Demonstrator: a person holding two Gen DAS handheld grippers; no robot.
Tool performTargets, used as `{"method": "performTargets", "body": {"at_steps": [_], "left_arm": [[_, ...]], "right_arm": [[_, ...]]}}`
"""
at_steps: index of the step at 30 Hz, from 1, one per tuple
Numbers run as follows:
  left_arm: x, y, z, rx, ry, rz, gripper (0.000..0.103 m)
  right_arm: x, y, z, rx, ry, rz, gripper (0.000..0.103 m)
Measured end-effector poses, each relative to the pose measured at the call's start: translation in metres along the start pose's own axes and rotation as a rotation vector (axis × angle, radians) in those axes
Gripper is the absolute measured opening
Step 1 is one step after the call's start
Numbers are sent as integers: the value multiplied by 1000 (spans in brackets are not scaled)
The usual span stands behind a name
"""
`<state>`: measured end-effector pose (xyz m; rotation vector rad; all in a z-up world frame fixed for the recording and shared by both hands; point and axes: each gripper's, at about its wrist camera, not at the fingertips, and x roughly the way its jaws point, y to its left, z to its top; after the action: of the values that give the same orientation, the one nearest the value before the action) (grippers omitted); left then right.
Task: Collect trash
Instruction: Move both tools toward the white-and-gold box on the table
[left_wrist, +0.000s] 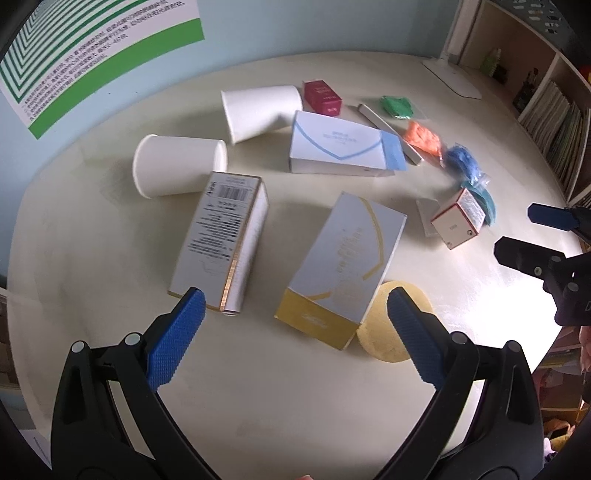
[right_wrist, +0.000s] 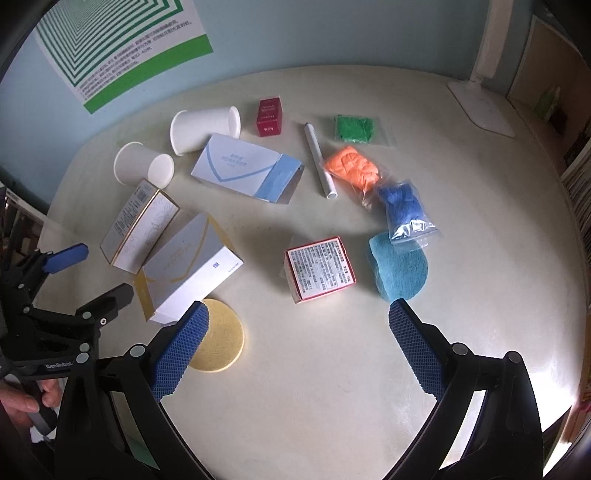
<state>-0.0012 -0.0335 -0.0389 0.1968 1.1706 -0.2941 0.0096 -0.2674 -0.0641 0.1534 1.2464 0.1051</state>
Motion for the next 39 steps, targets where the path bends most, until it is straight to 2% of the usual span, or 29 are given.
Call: {"method": "performTargets", "body": {"at_steps": [6,17,39], "left_arm": [[11,-6,1,-6,31,-83,96],[26,-21,5,64,72,-60,96],[51,-29,16,88,129,-80,96]], "right_arm": [[5,-6,-2,15,8,10,97],[9,-14,-4,22,16,17,97],[19,-17,-2,19,29,28,97]]}}
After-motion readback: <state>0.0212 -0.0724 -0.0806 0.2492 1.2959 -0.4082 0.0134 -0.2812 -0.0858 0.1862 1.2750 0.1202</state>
